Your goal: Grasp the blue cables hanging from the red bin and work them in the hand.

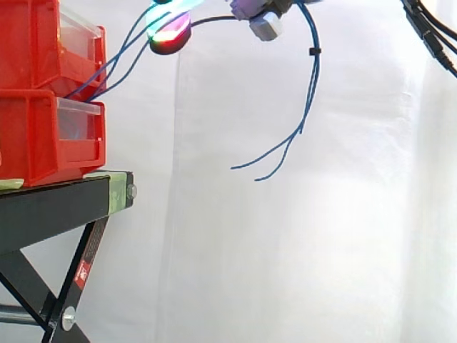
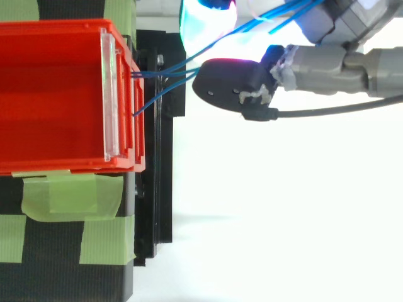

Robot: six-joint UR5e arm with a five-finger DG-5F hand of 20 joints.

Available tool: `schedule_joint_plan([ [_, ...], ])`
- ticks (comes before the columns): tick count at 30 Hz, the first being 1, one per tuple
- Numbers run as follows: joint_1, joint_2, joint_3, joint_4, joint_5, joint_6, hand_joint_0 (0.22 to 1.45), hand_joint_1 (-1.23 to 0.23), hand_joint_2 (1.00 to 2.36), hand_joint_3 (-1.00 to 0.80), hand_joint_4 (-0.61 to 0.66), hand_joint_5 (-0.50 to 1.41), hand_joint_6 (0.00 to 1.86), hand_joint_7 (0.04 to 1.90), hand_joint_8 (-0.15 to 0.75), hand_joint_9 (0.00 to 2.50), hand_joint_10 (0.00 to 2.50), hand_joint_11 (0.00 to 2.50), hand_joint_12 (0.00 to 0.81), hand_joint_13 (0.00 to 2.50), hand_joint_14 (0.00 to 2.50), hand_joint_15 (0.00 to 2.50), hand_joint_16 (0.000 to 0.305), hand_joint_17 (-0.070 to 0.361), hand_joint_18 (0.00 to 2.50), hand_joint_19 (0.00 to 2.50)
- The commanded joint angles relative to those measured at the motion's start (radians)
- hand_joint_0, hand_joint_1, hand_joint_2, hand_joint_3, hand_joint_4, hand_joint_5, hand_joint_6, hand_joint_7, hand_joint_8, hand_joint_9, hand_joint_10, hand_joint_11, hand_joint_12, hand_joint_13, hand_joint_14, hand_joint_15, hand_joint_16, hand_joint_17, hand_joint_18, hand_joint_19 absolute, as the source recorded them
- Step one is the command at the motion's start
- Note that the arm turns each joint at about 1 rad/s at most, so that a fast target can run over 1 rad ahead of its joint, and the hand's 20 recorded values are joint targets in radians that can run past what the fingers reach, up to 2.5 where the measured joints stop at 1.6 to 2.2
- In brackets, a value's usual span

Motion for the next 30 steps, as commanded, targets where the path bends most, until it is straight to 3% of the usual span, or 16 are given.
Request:
schedule_joint_plan([
  [1, -0.001, 0.0, 0.0, 0.009, 0.0, -0.007, 1.16, -0.68, 1.14, 0.49, 0.24, 0.42, 0.0, 1.45, 0.519, 1.74, 2.5, 2.5, 0.771, 2.09, 2.5, 2.01, 0.244, 0.183, 2.5, 0.76],
  [5, -0.001, 0.0, 0.0, 0.013, 0.0, -0.005, 1.22, -0.68, 1.12, 0.54, 0.24, 0.44, 0.01, 1.41, 0.519, 1.74, 2.5, 2.5, 0.771, 2.09, 2.5, 2.01, 0.244, 0.183, 2.5, 0.76],
  [14, -0.005, 0.0, 0.04, 0.006, 0.003, -0.007, 1.35, -0.67, 1.0, 0.59, 0.19, 0.47, 0.01, 1.37, 0.519, 1.74, 2.5, 2.5, 0.771, 2.09, 2.5, 2.01, 0.244, 0.183, 2.5, 0.76],
  [21, -0.005, 0.0, 0.04, 0.004, 0.006, 0.01, 1.38, -0.67, 1.01, 0.57, 0.2, 0.49, 0.01, 1.34, 0.519, 1.74, 2.5, 2.5, 0.771, 2.09, 2.5, 2.01, 0.244, 0.183, 2.5, 0.76],
  [25, -0.005, 0.0, 0.04, 0.002, 0.006, 0.032, 1.39, -0.67, 1.01, 0.56, 0.22, 0.53, 0.02, 1.17, 0.519, 1.74, 2.5, 2.5, 0.771, 2.09, 2.5, 2.01, 0.244, 0.183, 2.5, 0.76],
  [30, -0.005, 0.0, 0.038, 0.002, 0.006, 0.069, 1.39, -0.67, 1.01, 0.56, 0.23, 0.55, 0.02, 1.12, 0.519, 1.74, 2.5, 2.5, 0.771, 2.09, 2.5, 2.01, 0.244, 0.183, 2.5, 0.76],
])
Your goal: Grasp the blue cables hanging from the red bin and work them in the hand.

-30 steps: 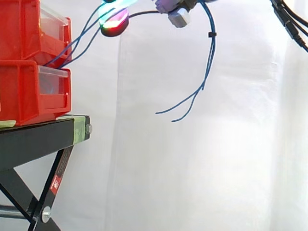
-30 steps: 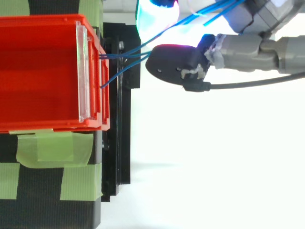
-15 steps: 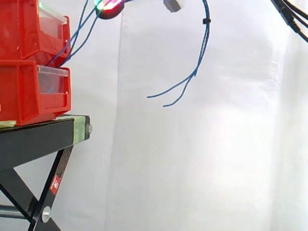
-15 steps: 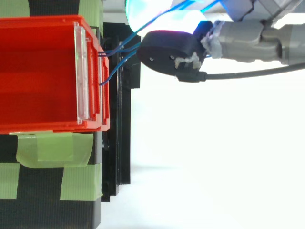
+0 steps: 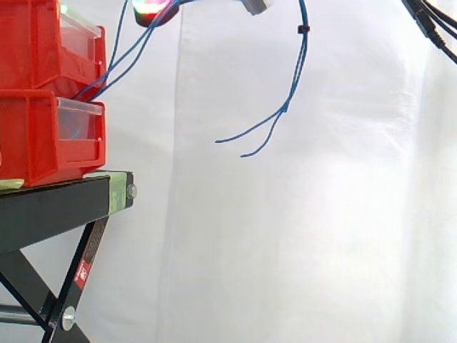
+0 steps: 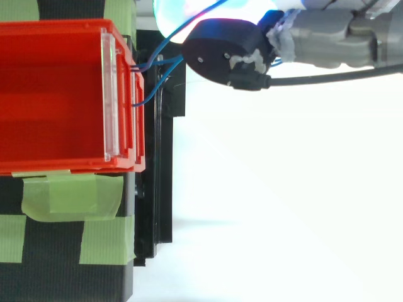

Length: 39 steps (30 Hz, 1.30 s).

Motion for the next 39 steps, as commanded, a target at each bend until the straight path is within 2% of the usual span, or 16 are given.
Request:
schedule_joint_plan([
  [1, 0.0, 0.0, -0.001, 0.0, 0.0, 0.026, 1.39, -0.67, 1.01, 0.55, 0.24, 0.55, 0.02, 1.12, 0.519, 1.74, 2.5, 2.5, 0.771, 2.09, 2.5, 2.01, 0.244, 0.183, 2.5, 0.76],
  [11, 0.005, 0.0, 0.0, -0.012, 0.005, 0.123, 1.35, -0.68, 1.01, 0.54, 0.23, 0.55, 0.02, 1.14, 0.519, 1.74, 2.5, 2.5, 0.771, 2.09, 2.5, 2.01, 0.244, 0.183, 2.5, 0.76],
  [21, 0.006, 0.0, 0.0, -0.015, 0.005, 0.17, 1.31, -0.71, 1.0, 0.5, 0.24, 0.57, 0.02, 1.1, 0.519, 1.74, 2.5, 2.5, 0.771, 2.09, 2.5, 2.01, 0.244, 0.183, 2.5, 0.76],
  [27, 0.006, 0.0, 0.0, -0.015, 0.005, 0.236, 1.31, -0.71, 1.01, 0.5, 0.23, 0.57, 0.02, 1.1, 0.519, 1.74, 2.5, 2.5, 0.771, 2.09, 2.5, 2.01, 0.244, 0.183, 2.5, 0.76],
  [31, 0.006, 0.0, 0.0, -0.022, 0.005, 0.27, 1.18, -0.74, 1.0, 0.44, 0.24, 0.54, 0.02, 1.12, 0.519, 1.74, 2.5, 2.5, 0.771, 2.09, 2.5, 2.01, 0.244, 0.183, 2.5, 0.76],
  [33, 0.006, 0.0, 0.0, -0.025, 0.005, 0.274, 1.07, -0.76, 1.07, 0.35, 0.25, 0.53, 0.02, 1.13, 0.519, 1.74, 2.5, 2.5, 0.771, 2.09, 2.5, 2.01, 0.244, 0.183, 2.5, 0.76],
  [35, 0.006, 0.0, 0.0, -0.032, 0.005, 0.276, 1.04, -0.77, 1.0, 0.33, 0.26, 0.52, 0.02, 1.15, 0.519, 1.74, 2.5, 2.5, 0.771, 2.09, 2.5, 2.01, 0.244, 0.183, 2.5, 0.76],
  [39, 0.006, 0.0, -0.001, -0.057, 0.005, 0.273, 0.92, -0.77, 1.01, 0.03, 0.26, 0.51, 0.02, 1.19, 0.519, 1.74, 2.5, 2.5, 0.771, 2.09, 2.5, 2.01, 0.244, 0.183, 2.5, 0.76],
])
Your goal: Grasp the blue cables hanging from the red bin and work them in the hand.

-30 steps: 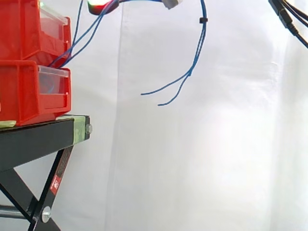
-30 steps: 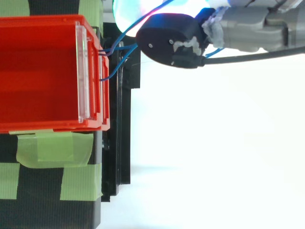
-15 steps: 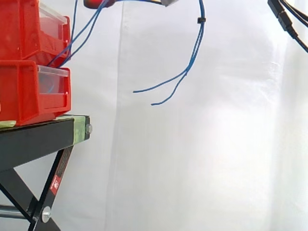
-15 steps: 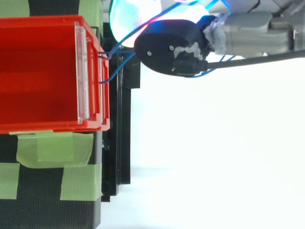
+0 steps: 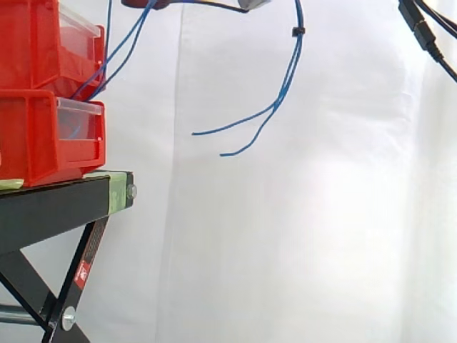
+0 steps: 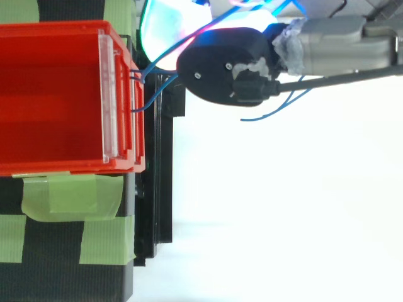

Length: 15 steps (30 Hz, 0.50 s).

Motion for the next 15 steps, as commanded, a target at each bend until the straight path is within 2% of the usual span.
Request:
schedule_joint_plan([
  [1, 0.0, 0.0, 0.0, -0.028, -0.002, 0.0, 0.89, -0.76, 1.01, -0.09, 0.25, 0.51, 0.02, 1.2, 0.519, 1.74, 2.5, 2.5, 0.771, 2.09, 2.5, 2.01, 0.244, 0.183, 2.5, 0.76],
  [4, 0.0, 0.0, -0.001, -0.042, -0.003, 0.002, 0.85, -0.74, 1.02, -0.26, 0.24, 0.5, 0.02, 1.23, 0.519, 1.74, 2.5, 2.5, 0.771, 2.09, 2.5, 2.01, 0.244, 0.183, 2.5, 0.76],
  [8, 0.0, 0.0, 0.0, -0.047, -0.003, 0.002, 0.83, -0.72, 1.02, -0.39, 0.19, 0.48, 0.02, 1.28, 0.519, 1.74, 2.5, 2.5, 0.771, 2.09, 2.5, 2.01, 0.244, 0.183, 2.5, 0.76],
  [15, 0.0, 0.0, -0.001, -0.047, -0.003, 0.0, 0.85, -0.72, 1.02, -0.51, 0.19, 0.48, 0.02, 1.29, 0.519, 1.74, 2.5, 2.5, 0.771, 2.09, 2.5, 2.01, 0.244, 0.183, 2.5, 0.76],
])
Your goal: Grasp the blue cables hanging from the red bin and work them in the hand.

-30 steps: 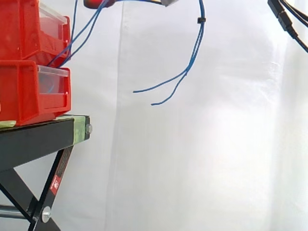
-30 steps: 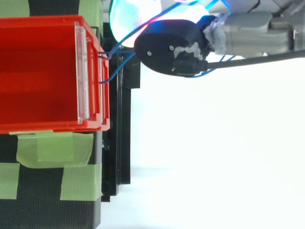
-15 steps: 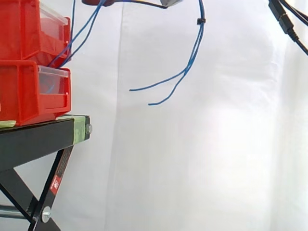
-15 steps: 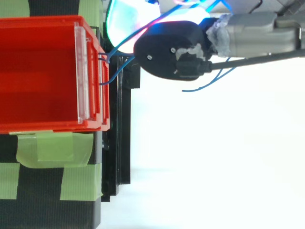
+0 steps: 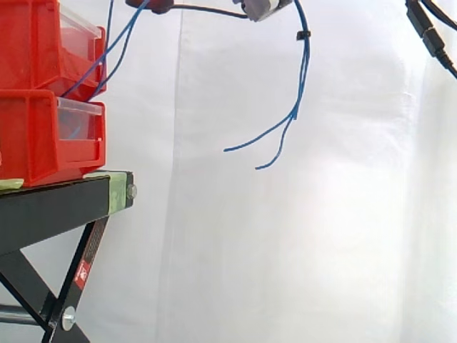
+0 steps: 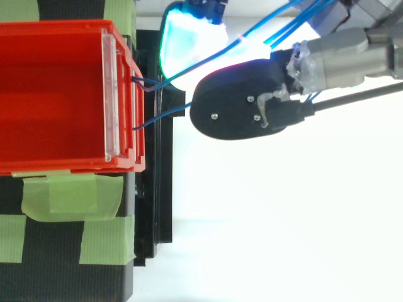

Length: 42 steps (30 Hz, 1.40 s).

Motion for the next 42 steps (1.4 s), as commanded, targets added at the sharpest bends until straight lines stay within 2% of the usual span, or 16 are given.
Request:
schedule_joint_plan([
  [1, -0.001, 0.0, -0.001, 0.0, 0.0, -0.001, 0.84, -0.72, 1.02, -0.52, 0.2, 0.48, 0.02, 1.29, 0.519, 1.74, 2.5, 2.5, 0.771, 2.09, 2.5, 2.01, 0.244, 0.183, 2.5, 0.76],
  [17, -0.001, -0.002, -0.001, -0.003, 0.011, -0.013, 0.8, -0.69, 1.01, -0.83, 0.22, 0.53, 0.01, 1.35, 0.519, 1.74, 2.5, 2.5, 0.771, 2.09, 2.5, 2.01, 0.244, 0.183, 2.5, 0.76],
  [19, -0.001, -0.002, 0.001, -0.002, 0.054, -0.027, 0.79, -0.69, 1.01, -0.87, 0.22, 0.54, 0.01, 1.37, 0.519, 1.74, 2.5, 2.5, 0.771, 2.09, 2.5, 2.01, 0.244, 0.183, 2.5, 0.76],
  [22, -0.001, -0.002, 0.001, -0.003, 0.092, -0.045, 0.79, -0.68, 1.0, -0.92, 0.22, 0.57, 0.01, 1.39, 0.519, 1.74, 2.5, 2.5, 0.771, 2.09, 2.5, 2.01, 0.244, 0.183, 2.5, 0.76],
  [25, 0.001, -0.002, 0.001, -0.003, 0.094, -0.053, 0.79, -0.68, 1.0, -0.98, 0.23, 0.61, 0.01, 1.41, 0.519, 1.74, 2.5, 2.5, 0.771, 2.09, 2.5, 2.01, 0.244, 0.183, 2.5, 0.76],
  [28, -0.001, -0.002, -0.001, -0.003, 0.095, -0.056, 0.81, -0.69, 1.0, -0.97, 0.22, 0.64, 0.01, 1.42, 0.519, 1.74, 2.5, 2.5, 0.771, 2.09, 2.5, 2.01, 0.244, 0.183, 2.5, 0.76],
  [32, 0.001, -0.002, -0.001, -0.003, 0.097, -0.056, 0.87, -0.7, 1.01, -0.83, 0.2, 0.65, 0.01, 1.42, 0.519, 1.74, 2.5, 2.5, 0.771, 2.09, 2.5, 2.01, 0.244, 0.183, 2.5, 0.76],
  [35, 0.001, -0.002, 0.001, -0.003, 0.097, -0.056, 0.88, -0.7, 1.01, -0.8, 0.21, 0.65, 0.01, 1.42, 0.519, 1.74, 2.5, 2.5, 0.771, 2.09, 2.5, 2.01, 0.244, 0.183, 2.5, 0.76],
  [42, 0.001, 0.0, 0.001, 0.004, 0.092, -0.056, 0.92, -0.69, 1.01, -0.85, 0.22, 0.65, 0.02, 1.63, 0.519, 1.74, 2.5, 2.5, 0.771, 2.09, 2.5, 2.01, 0.244, 0.183, 2.5, 0.76],
])
